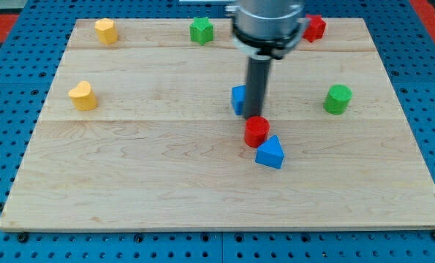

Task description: Push blue cube to the bottom left corner of the board

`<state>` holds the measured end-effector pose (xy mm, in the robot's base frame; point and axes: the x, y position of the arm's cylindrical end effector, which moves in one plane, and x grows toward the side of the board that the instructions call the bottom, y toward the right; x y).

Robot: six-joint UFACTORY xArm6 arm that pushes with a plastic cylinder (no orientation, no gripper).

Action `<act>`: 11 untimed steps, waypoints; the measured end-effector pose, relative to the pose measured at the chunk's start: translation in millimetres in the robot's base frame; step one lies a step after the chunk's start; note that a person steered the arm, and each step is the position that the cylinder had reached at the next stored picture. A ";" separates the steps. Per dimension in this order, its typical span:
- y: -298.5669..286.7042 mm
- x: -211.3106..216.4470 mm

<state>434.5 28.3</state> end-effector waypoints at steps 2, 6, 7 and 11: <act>22.6 -10.2; -89.5 -15.1; -158.8 12.7; -206.5 -44.0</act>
<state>390.4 -178.2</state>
